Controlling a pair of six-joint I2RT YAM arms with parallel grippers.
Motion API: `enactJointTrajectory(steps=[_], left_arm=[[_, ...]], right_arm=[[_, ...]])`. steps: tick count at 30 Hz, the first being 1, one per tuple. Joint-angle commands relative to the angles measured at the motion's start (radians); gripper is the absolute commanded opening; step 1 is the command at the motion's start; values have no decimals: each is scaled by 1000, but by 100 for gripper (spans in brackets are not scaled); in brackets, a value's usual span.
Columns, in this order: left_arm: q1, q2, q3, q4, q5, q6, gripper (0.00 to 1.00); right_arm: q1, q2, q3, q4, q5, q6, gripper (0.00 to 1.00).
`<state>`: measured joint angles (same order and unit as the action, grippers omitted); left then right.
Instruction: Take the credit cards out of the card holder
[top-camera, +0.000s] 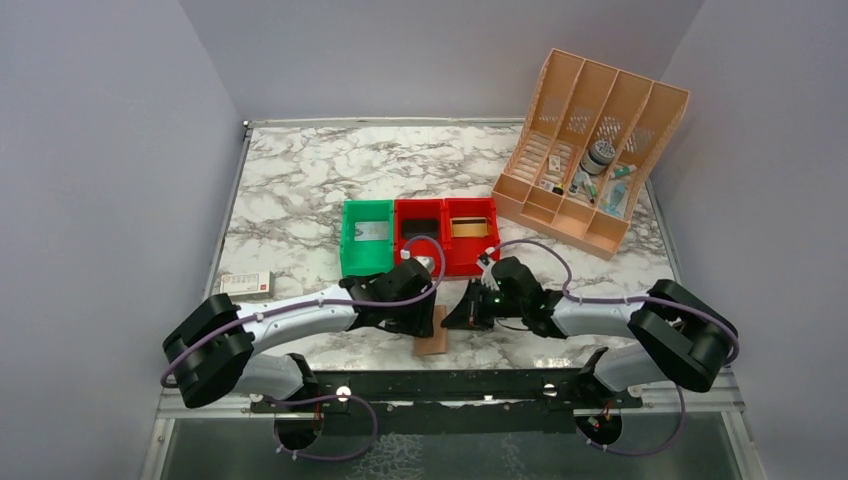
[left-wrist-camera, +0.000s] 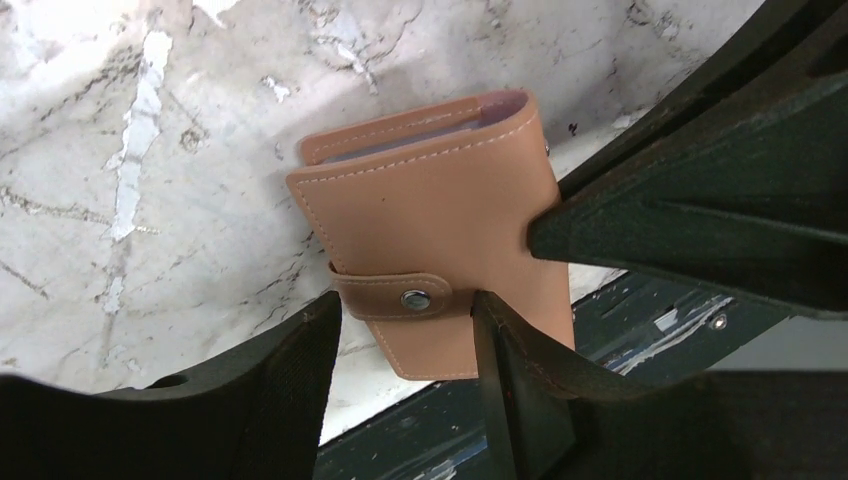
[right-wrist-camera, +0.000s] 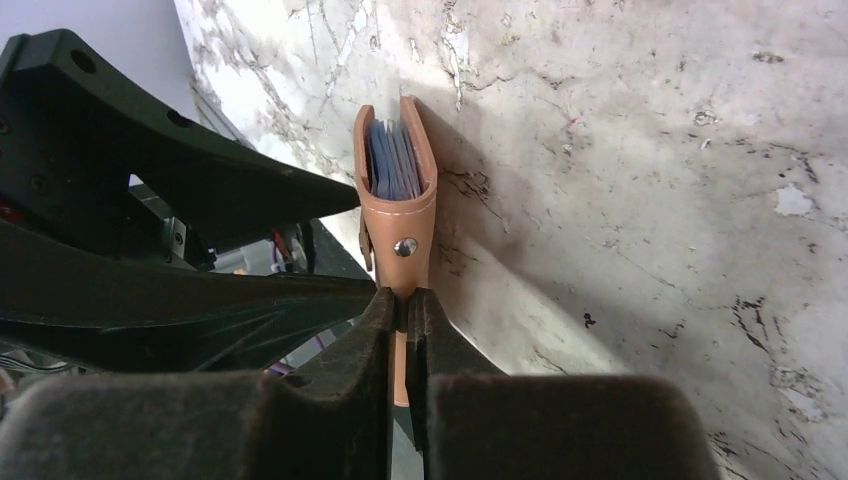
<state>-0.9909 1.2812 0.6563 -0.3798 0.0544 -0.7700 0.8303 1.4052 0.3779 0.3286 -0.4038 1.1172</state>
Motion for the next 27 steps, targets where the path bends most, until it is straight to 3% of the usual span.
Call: enactJointTrajectory(steps=[1, 5, 11, 19, 27], left_arm=[[-12, 45, 62, -5, -3, 28, 54], [-23, 85, 90, -7, -16, 35, 50], [-32, 137, 125, -68, -99, 34, 31], [-32, 132, 127, -119, -226, 20, 26], [-33, 123, 129, -218, -369, -34, 26]], right_arm=[[-1, -44, 29, -74, 43, -5, 4], [-3, -73, 48, -133, 75, -31, 4], [-8, -125, 50, -186, 118, -48, 4], [-62, -123, 84, -292, 118, -112, 4], [-71, -132, 52, -263, 102, -99, 4]])
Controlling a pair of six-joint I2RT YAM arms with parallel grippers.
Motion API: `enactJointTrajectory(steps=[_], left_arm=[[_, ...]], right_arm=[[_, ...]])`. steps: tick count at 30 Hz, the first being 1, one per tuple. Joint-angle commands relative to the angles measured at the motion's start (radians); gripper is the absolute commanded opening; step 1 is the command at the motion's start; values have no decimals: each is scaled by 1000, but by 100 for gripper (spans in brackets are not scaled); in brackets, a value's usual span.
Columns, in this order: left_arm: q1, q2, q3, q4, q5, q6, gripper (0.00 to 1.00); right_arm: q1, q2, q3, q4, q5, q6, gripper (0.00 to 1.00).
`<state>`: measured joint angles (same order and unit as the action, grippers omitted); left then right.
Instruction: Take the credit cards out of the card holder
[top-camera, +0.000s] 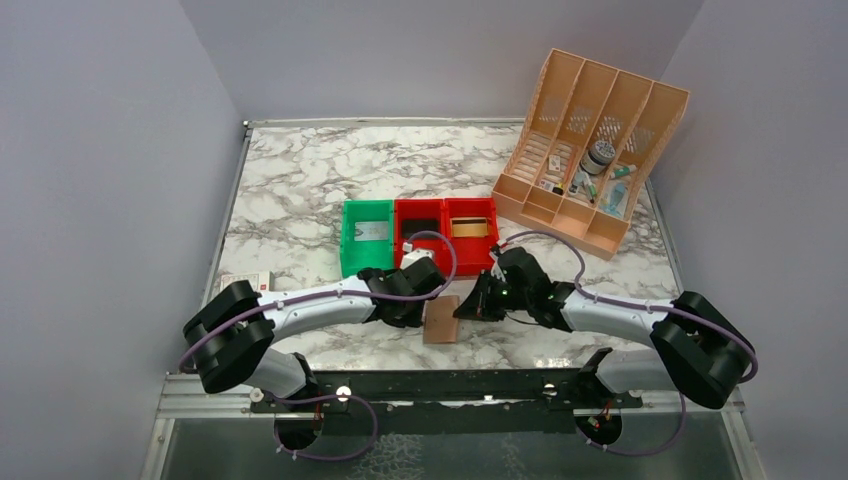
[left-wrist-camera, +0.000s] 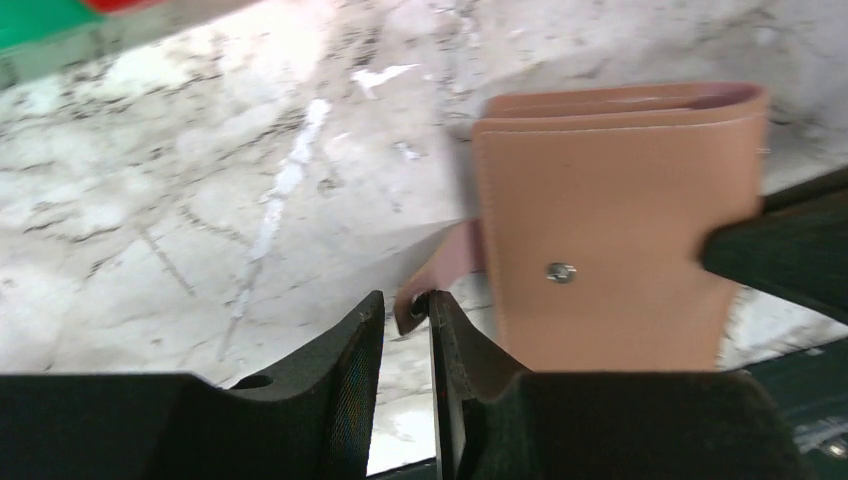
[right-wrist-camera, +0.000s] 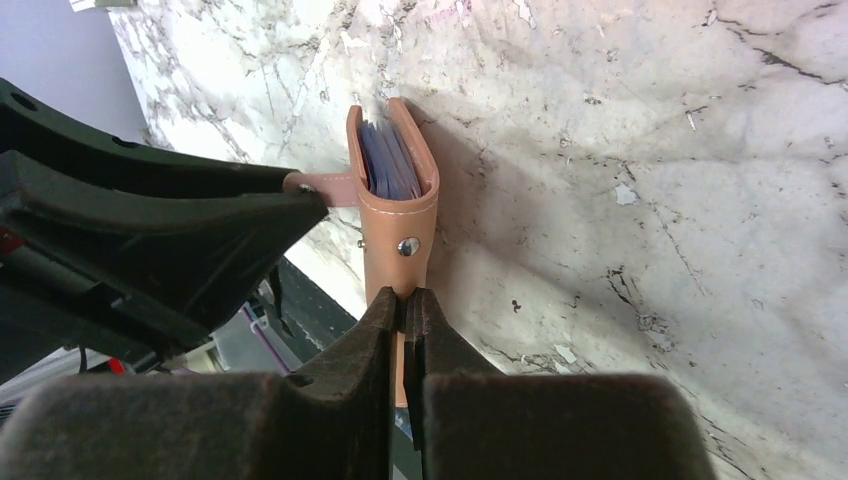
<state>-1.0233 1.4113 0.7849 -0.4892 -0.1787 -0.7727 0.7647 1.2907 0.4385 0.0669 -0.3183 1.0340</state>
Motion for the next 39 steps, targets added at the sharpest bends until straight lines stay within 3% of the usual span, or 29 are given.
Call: enactJointTrajectory(steps=[1, 8, 13, 19, 27, 30, 33, 36, 39], left_arm=[[0, -6, 2, -107, -136, -36, 28], [0, -19, 10, -7, -63, -10, 55], [3, -4, -34, 91, 22, -5, 58], [3, 10, -98, 205, 94, -56, 39], [3, -54, -125, 207, 38, -75, 23], [3, -64, -119, 207, 28, -66, 18], [3, -73, -116, 199, -6, -90, 1], [3, -104, -129, 214, -28, -95, 0], [3, -127, -130, 215, -35, -83, 0]], right_arm=[[-5, -15, -9, -4, 15, -15, 4], [-5, -18, -12, -1, 7, -30, 7], [-5, -35, -17, 8, 15, -37, 9], [-7, -32, -32, 2, 10, -28, 9], [-8, -36, -43, -1, 29, -34, 12], [-11, -32, -26, -20, 37, -48, 19], [-12, -36, -7, -55, 62, -60, 30], [-12, -58, 14, -106, 103, -74, 39], [-12, -81, 32, -147, 130, -93, 43]])
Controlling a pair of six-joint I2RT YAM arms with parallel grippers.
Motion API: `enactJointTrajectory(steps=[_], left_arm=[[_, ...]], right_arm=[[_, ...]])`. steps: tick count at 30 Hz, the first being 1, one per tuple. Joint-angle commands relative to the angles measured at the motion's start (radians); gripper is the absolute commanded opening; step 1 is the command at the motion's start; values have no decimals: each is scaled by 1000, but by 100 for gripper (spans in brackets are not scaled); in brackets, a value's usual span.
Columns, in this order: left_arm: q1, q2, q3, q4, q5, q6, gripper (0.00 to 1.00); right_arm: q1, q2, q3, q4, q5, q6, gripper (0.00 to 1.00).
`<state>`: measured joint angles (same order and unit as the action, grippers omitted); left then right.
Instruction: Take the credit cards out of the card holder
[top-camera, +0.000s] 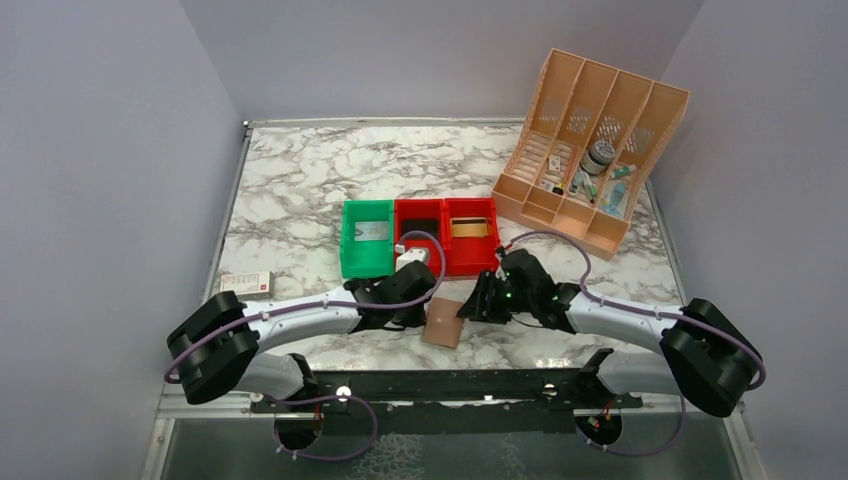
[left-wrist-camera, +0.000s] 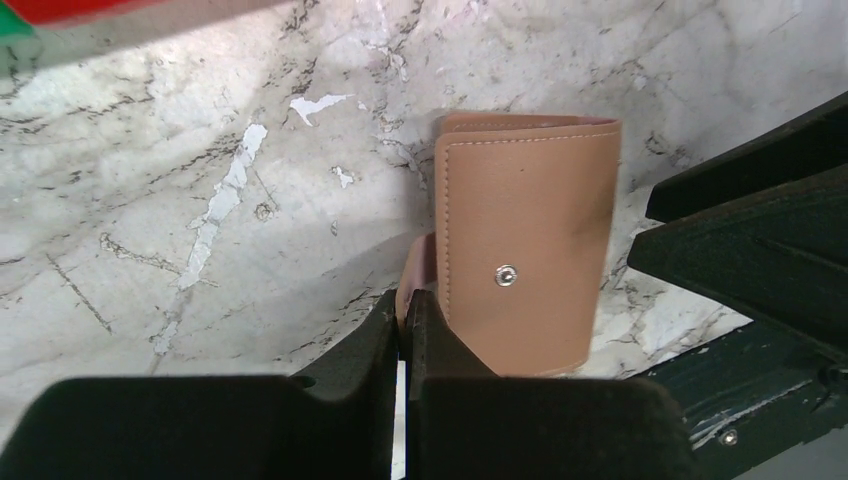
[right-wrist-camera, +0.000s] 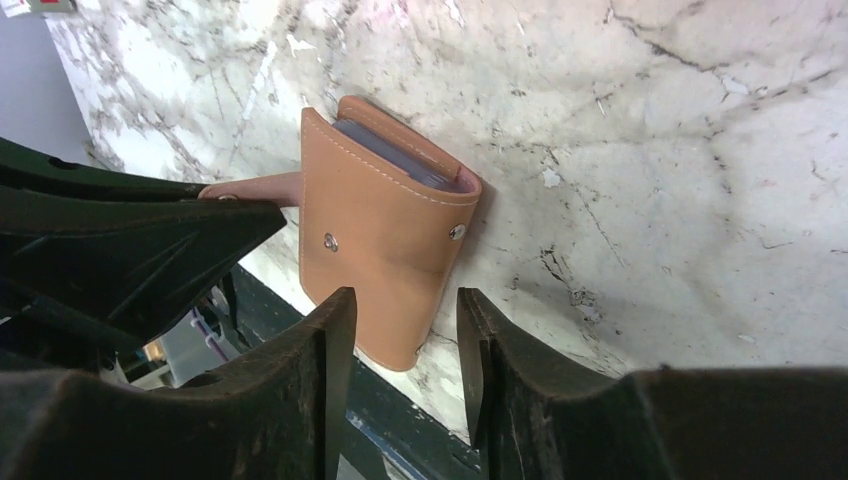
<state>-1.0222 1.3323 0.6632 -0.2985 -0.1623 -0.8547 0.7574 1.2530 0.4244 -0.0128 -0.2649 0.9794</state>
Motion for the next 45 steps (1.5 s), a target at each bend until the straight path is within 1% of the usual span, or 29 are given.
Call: enactJointTrajectory(steps=[1, 8, 12, 17, 21, 26, 32, 38, 45], left_arm=[[2, -51, -8, 23, -48, 2, 0], [2, -64, 16, 47, 31, 25, 0], [1, -116, 38, 83, 83, 30, 0], [1, -180, 59, 82, 90, 33, 0], [0, -193, 64, 83, 119, 37, 0], [1, -185, 47, 92, 136, 26, 0], [0, -161, 42, 92, 136, 33, 0], [0, -161, 12, 72, 112, 16, 0], [1, -173, 3, -5, 61, 20, 0]], right_arm=[[-5, -49, 50, -75, 76, -44, 43], [-5, -26, 79, -41, -14, -65, 43], [-5, 5, 82, -42, 15, -54, 43], [-5, 59, 103, -44, 12, -64, 40], [-5, 78, 120, -53, 22, -73, 39], [-5, 30, 140, -136, 110, -81, 40], [-5, -47, 130, -193, 153, -80, 43], [-5, -94, 125, -199, 139, -84, 44], [-5, -111, 133, -209, 131, -86, 44]])
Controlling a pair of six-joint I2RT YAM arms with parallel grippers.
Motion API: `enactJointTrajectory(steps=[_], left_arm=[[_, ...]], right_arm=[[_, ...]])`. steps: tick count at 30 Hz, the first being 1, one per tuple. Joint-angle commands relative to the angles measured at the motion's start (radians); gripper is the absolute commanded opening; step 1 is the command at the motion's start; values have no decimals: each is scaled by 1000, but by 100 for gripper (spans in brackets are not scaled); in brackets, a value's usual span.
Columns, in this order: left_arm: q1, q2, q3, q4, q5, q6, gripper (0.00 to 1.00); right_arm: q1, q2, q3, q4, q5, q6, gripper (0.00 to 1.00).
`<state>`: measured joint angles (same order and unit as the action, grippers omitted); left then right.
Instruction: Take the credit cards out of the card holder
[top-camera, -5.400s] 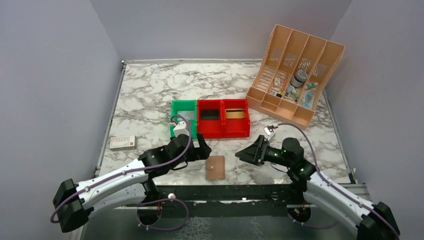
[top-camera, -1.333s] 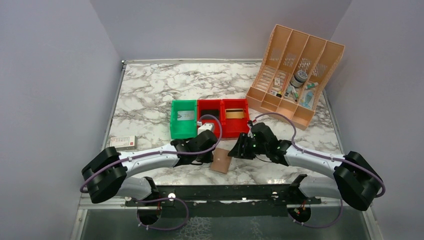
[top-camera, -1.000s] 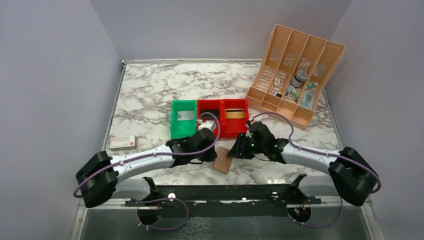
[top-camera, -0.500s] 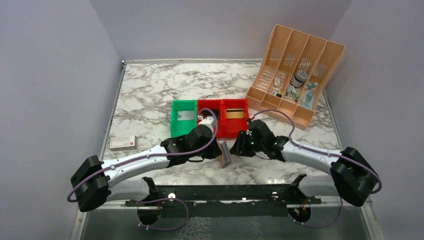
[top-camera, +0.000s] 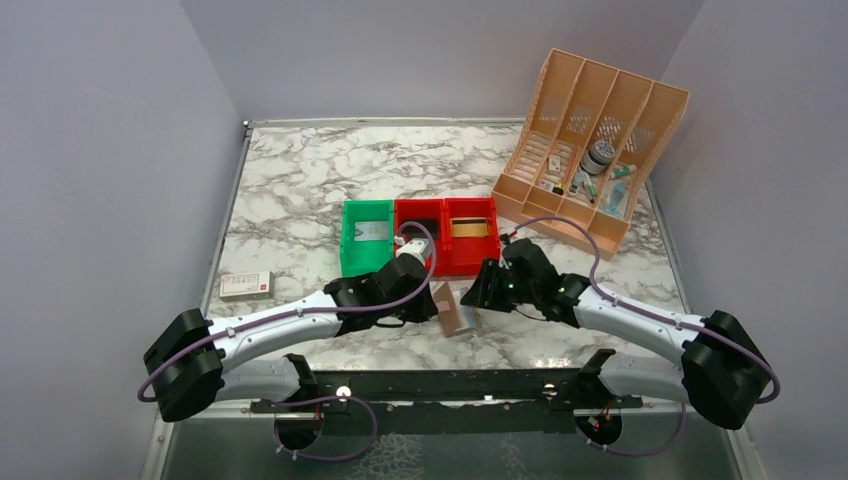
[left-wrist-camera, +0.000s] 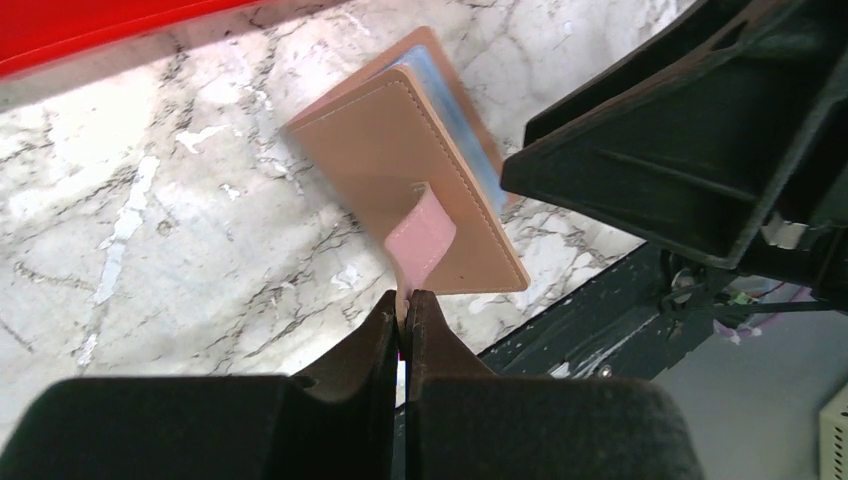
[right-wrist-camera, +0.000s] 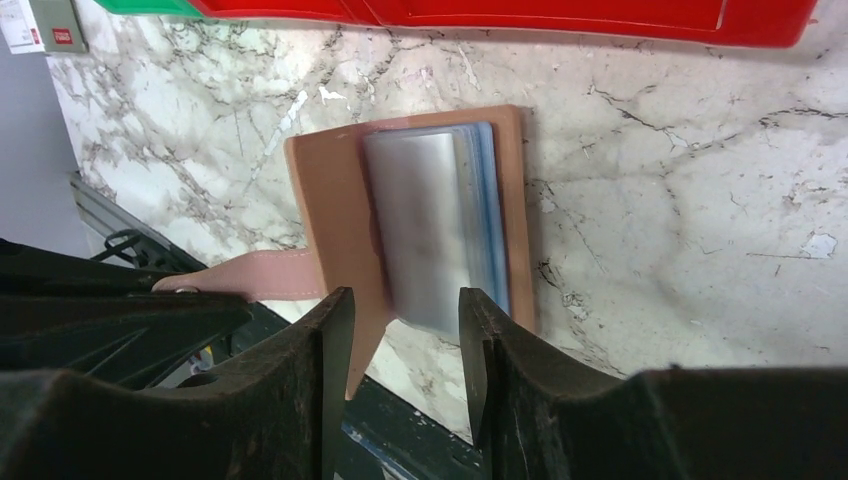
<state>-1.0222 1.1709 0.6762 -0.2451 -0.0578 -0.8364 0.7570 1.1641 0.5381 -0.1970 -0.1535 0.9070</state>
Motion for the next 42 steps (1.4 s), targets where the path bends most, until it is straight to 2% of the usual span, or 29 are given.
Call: enactJointTrajectory(steps=[1, 8, 13, 20, 32, 42], left_arm=[[-1, -16, -13, -69, -49, 2, 0], [0, -48, -50, -118, -92, -4, 0], [1, -59, -80, -183, -151, -22, 0], [1, -34, -100, -197, -174, -19, 0], [0, 14, -83, -197, -180, 2, 0], [1, 53, -63, -196, -177, 24, 0]], right_arm=[[-4, -27, 19, -27, 20, -15, 44], [-4, -31, -5, 14, -10, -30, 43], [-4, 41, 0, 86, -113, -54, 42], [-4, 138, 17, 79, -102, -67, 41], [-4, 186, 19, 152, -199, -79, 25], [-4, 152, 39, 175, -274, -96, 28]])
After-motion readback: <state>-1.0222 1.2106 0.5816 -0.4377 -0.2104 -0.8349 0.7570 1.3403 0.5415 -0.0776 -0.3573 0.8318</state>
